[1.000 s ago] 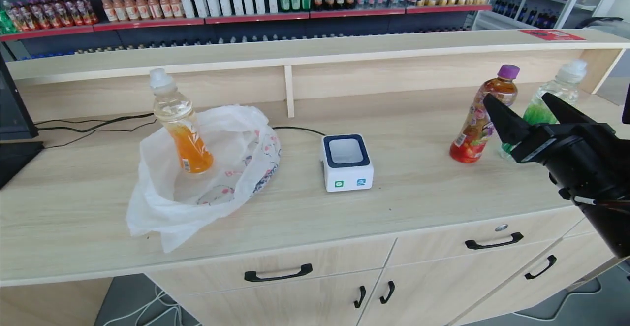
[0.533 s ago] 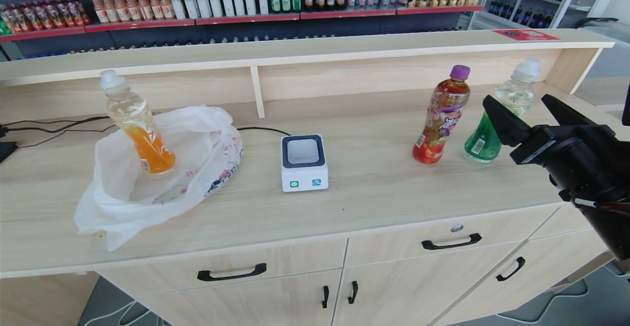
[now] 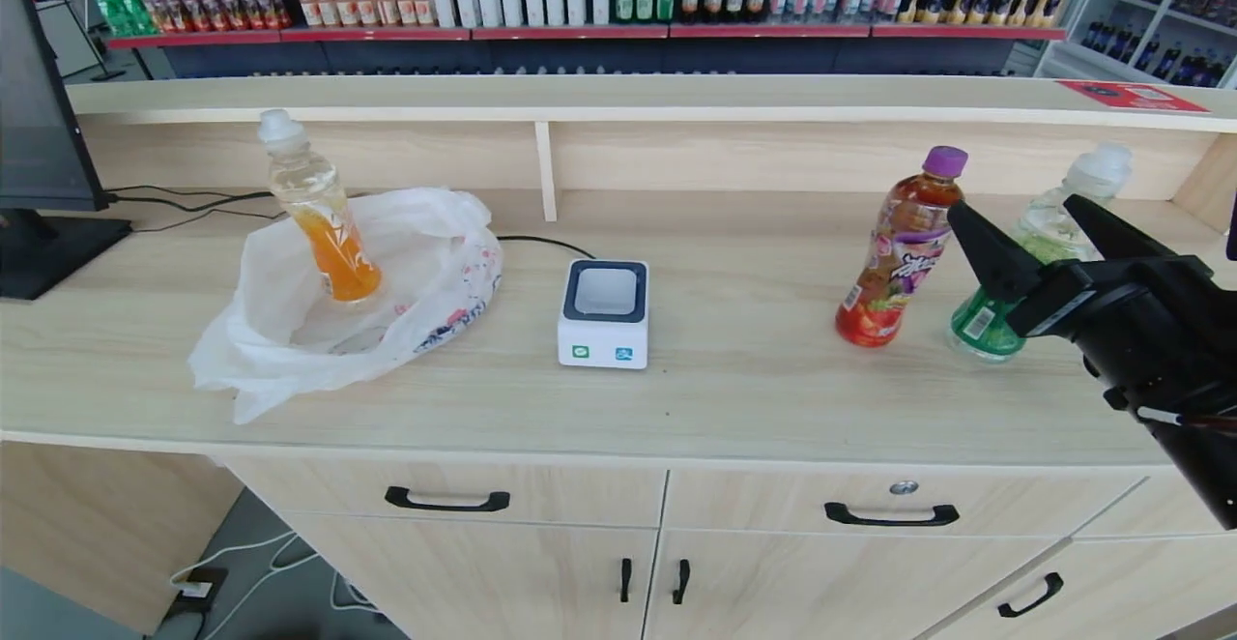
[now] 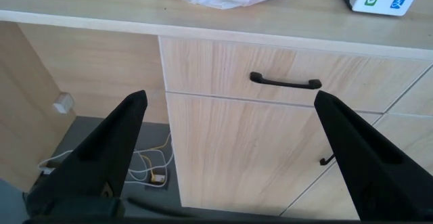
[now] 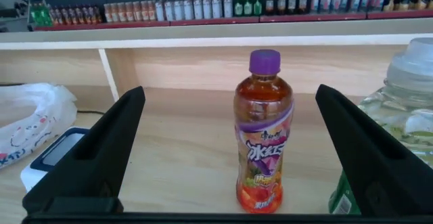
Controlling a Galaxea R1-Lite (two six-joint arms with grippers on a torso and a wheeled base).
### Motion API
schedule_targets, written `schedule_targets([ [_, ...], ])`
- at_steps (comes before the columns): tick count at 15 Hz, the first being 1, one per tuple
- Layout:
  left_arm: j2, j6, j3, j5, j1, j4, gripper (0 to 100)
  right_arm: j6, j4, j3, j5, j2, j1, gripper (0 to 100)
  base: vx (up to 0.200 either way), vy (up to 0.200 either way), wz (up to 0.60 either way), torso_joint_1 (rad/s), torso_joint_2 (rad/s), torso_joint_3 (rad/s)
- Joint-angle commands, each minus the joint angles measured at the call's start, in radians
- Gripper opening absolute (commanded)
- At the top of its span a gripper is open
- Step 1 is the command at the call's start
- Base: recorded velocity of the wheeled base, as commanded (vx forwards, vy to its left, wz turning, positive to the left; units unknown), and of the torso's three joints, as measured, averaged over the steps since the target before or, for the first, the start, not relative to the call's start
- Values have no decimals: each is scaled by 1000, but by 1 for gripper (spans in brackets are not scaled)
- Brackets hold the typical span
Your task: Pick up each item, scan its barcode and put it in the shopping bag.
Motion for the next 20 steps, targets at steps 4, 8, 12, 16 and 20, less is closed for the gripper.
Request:
schedule_targets([
  [4,0,1,0,0,1,-1,100,0,-1,36,0,-22,12,100,0,0,0,0,0,0],
  [8,0,1,0,0,1,-1,100,-5,-1,110,0,-19,121,100,0,0,0,0,0,0],
  [12,0,1,0,0,1,-1,100,-12,-1,163,0,-16,135,100,100,0,0,-4,0,4],
  [16,0,1,0,0,1,-1,100,-12,-1,197,-2,-11,145,100,50,0,0,-2,-2,2],
  [20,0,1,-2,0,1,-1,100,-12,-1,182,-2,35,110,100,0,0,0,0,0,0],
])
